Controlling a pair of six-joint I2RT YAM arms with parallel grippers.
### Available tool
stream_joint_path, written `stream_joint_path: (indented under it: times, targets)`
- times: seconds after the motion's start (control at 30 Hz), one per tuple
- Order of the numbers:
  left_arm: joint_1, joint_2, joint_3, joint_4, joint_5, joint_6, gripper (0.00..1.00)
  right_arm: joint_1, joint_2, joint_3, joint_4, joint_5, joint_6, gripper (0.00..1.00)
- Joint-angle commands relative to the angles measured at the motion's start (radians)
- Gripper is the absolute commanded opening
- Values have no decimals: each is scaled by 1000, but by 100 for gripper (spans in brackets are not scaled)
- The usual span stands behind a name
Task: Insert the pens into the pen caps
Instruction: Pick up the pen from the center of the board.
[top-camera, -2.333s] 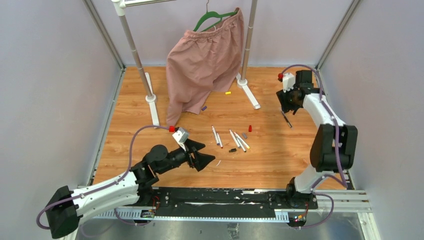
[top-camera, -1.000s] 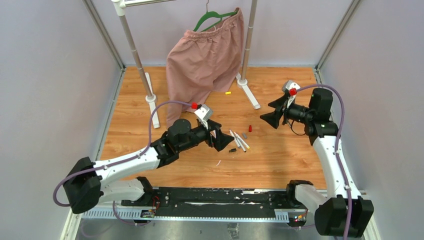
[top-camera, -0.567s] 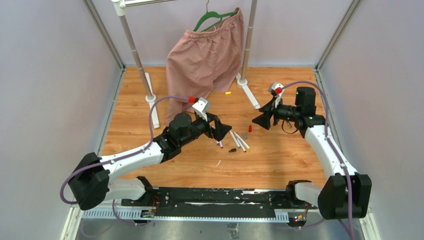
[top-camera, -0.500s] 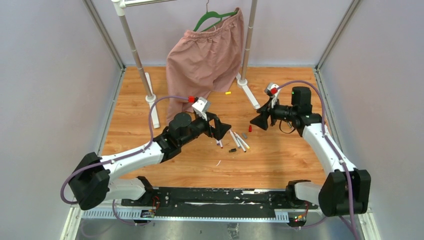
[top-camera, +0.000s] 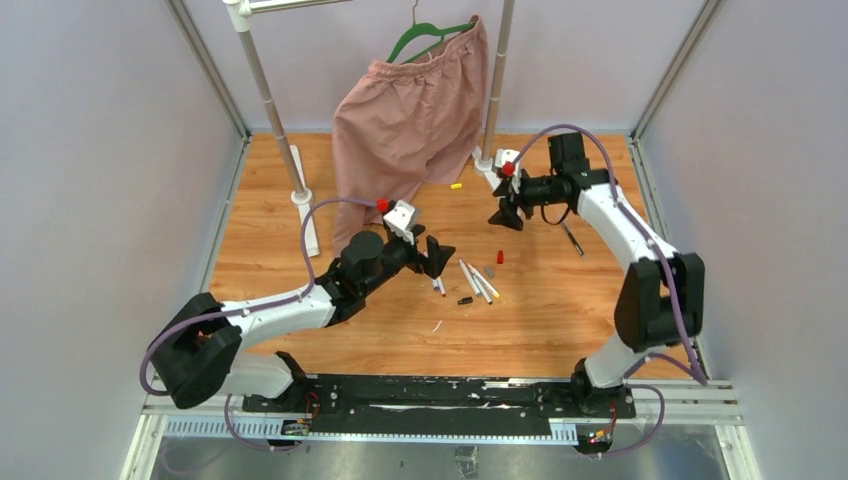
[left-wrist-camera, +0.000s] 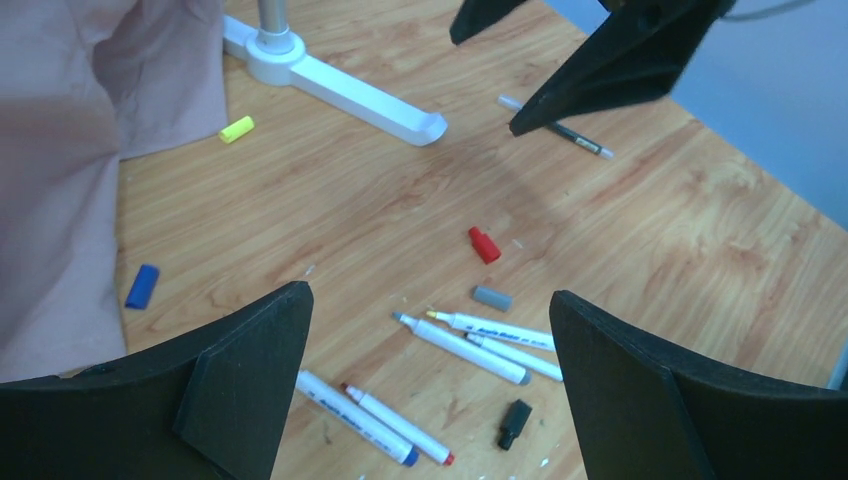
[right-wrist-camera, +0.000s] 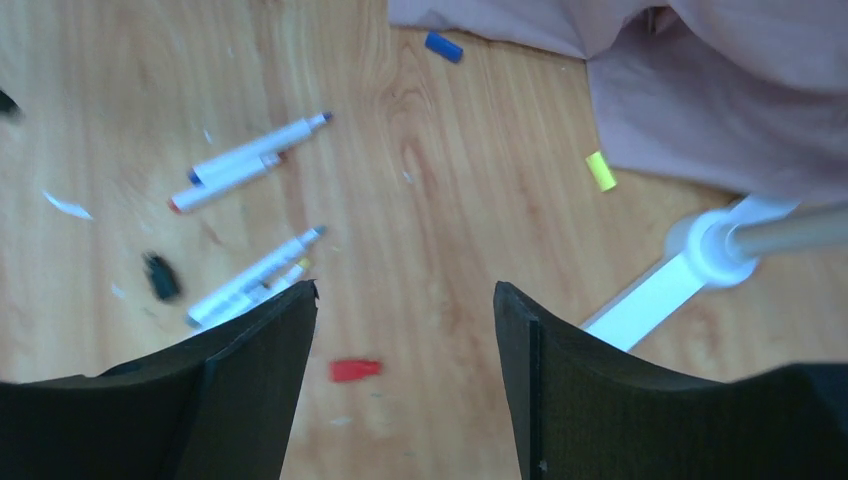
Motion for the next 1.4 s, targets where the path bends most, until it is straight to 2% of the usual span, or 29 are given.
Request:
stream_joint_path:
  times: [0.0, 0.07, 0.17, 0.23, 0.3, 0.4, 0.47, 0.53, 0.6, 0.73, 1.17, 1.37]
  targets:
    - [11, -59, -133, 237, -33, 44, 95, 19, 201, 219, -319, -33, -611, 71]
    - [12, -84, -190, 323, -54, 39, 94, 20, 296, 347, -386, -38, -595, 69]
    - [12, -103, -238, 386, -105, 27, 94, 37, 365, 436, -426, -70, -444, 57]
    - [13, -103, -260, 421, -114, 25, 93, 70, 343, 375, -402, -27, -327, 50]
    - [13, -105, -271, 436, -125, 22, 93, 112, 264, 265, -276, 76, -133, 49]
    - [13, -107, -282, 455, -130, 16, 93, 157, 163, 132, -201, 173, 65, 49]
    - [13, -103, -289, 467, -130, 12, 93, 170, 126, 71, -186, 204, 189, 42]
    - [13, -100, -297, 480, -129, 7, 93, 179, 110, 27, -180, 234, 259, 34]
    - [13, -100, -303, 490, -127, 3, 92, 188, 103, -5, -162, 277, 313, 32]
    - [12, -91, -311, 514, -119, -4, 92, 212, 105, -54, -125, 379, 357, 32]
    - [13, -83, -329, 550, -105, -9, 91, 275, 143, -119, -127, 382, 385, 34]
    - [13, -76, -329, 558, -96, -9, 91, 301, 149, -164, -108, 433, 379, 34]
